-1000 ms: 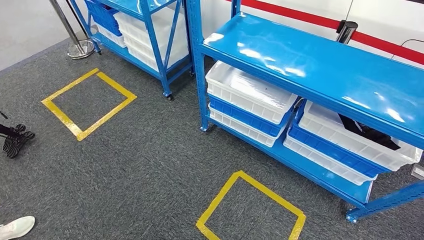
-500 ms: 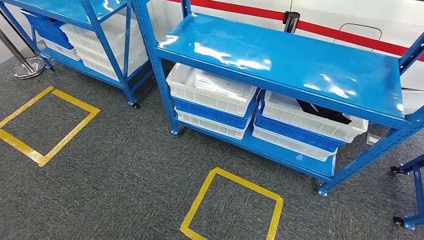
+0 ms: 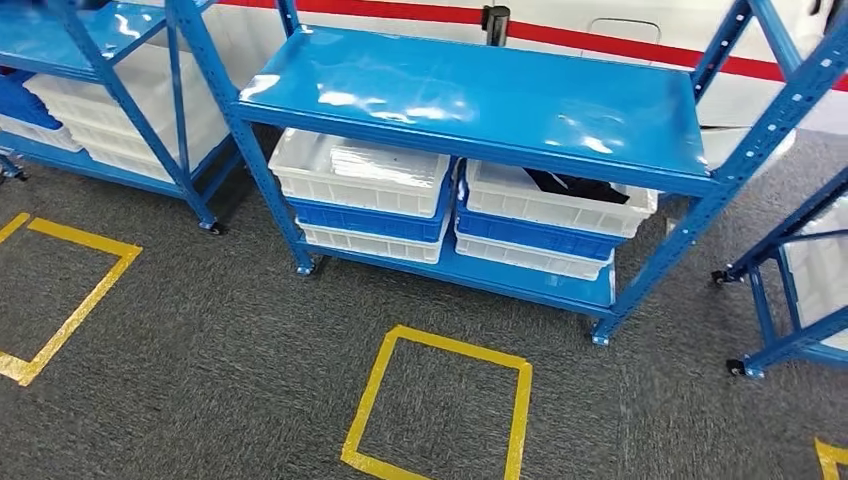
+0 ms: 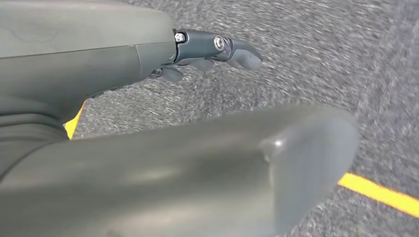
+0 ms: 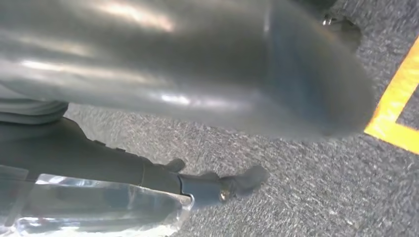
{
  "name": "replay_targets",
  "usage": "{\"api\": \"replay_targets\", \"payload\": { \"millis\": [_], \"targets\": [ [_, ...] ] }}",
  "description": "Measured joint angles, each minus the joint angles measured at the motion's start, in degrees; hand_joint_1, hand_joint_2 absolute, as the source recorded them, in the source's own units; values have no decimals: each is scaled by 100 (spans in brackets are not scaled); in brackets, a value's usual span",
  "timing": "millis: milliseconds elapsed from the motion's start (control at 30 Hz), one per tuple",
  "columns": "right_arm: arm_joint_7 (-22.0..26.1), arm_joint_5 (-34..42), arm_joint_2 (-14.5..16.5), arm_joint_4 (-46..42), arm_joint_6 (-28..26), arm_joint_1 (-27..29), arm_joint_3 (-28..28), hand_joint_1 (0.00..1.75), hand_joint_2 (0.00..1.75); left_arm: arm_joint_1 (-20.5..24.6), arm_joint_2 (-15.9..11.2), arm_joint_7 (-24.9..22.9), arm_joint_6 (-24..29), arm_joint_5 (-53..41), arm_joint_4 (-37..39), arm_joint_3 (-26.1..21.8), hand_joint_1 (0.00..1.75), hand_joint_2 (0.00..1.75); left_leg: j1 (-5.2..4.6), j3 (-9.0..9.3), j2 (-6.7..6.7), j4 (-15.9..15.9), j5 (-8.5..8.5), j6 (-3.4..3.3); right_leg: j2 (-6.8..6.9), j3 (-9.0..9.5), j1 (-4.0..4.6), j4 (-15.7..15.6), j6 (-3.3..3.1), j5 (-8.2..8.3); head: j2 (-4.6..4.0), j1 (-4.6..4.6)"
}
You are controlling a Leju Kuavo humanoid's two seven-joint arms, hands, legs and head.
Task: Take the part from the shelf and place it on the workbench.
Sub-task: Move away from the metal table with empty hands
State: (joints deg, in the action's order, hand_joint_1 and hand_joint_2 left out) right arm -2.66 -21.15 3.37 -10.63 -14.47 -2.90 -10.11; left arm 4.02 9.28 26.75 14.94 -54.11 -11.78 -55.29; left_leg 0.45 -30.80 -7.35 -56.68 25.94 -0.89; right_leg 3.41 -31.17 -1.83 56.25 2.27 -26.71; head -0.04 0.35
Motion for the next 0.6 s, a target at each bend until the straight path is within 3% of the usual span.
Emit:
{"api": "replay_targets", "payload": {
  "millis": [67, 133, 200, 233, 267, 300, 333, 400, 467, 533, 600],
  "targets": [
    [1, -3, -7, 1, 0, 22, -1, 0, 0, 19, 0, 1, 1, 1, -1, 1, 0, 0, 49, 19, -35, -37, 29, 42, -143, -25, -13, 8, -90, 24, 0, -17],
    [1, -4, -5, 1, 0, 28, -1, 0, 0, 19, -1, 2, 2, 2, -1, 1, 0, 0, 105, -75, 231, -321, 282, 92, -271, -37, -27, 5, -171, 62, 0, -22],
    [8, -14, 1, 1, 0, 21, -1, 0, 0, 3, -1, 3, 3, 6, -1, 2, 0, 0, 123, -368, 590, -1019, 732, 121, -378, -77, 0, 5, -239, 104, 0, -36],
    [21, -28, 5, 1, -1, 20, -1, 0, 0, -5, -1, 8, 2, 13, 0, 3, 0, 0, 120, -531, 672, -1382, 900, 117, -433, -99, 26, 7, -264, 120, 0, -42],
    [34, -49, 7, 1, -2, 24, -1, 0, 0, -10, -1, 20, 0, 19, 0, 3, 0, 0, 117, -637, 705, -1613, 966, 98, -483, -115, 56, 8, -283, 133, 0, -45],
    [47, -69, 7, 1, -4, 32, -1, 0, 0, -11, -1, 36, -4, 26, 0, 3, 0, 0, 108, -651, 718, -1643, 916, 63, -529, -124, 86, 9, -295, 143, 0, -46],
    [55, -85, 5, 1, -10, 39, -1, 0, 0, -11, -1, 58, -16, 30, 0, 2, 0, 0, 91, -551, 728, -1442, 761, 5, -574, -127, 118, 8, -307, 153, 0, -46],
    [59, -96, 22, 1, -28, 42, -1, 0, 0, -5, -18, 91, -43, 33, -2, 2, 0, 0, 22, -167, 781, -688, 388, -178, -634, -123, 156, 5, -317, 178, 1, -32],
    [60, -105, 53, 1, -50, 36, -1, 0, 0, 8, -38, 115, -66, 35, -5, 4, 0, 0, -69, 73, 819, -192, 214, -341, -656, -129, 150, -4, -294, 206, 1, -10],
    [60, -128, 80, 1, -62, 30, 0, 0, 0, 16, -50, 132, -96, 38, -9, 5, 0, 0, -134, 94, 806, -76, 171, -423, -660, -139, 133, -46, -229, 247, 0, -15],
    [60, -160, 89, 1, -69, 31, 1, 0, 0, 17, -56, 142, -125, 48, -11, 4, 0, 0, -111, 156, 774, 132, 32, -465, -602, -188, 149, -18, -191, 242, 0, -21]
  ]
}}
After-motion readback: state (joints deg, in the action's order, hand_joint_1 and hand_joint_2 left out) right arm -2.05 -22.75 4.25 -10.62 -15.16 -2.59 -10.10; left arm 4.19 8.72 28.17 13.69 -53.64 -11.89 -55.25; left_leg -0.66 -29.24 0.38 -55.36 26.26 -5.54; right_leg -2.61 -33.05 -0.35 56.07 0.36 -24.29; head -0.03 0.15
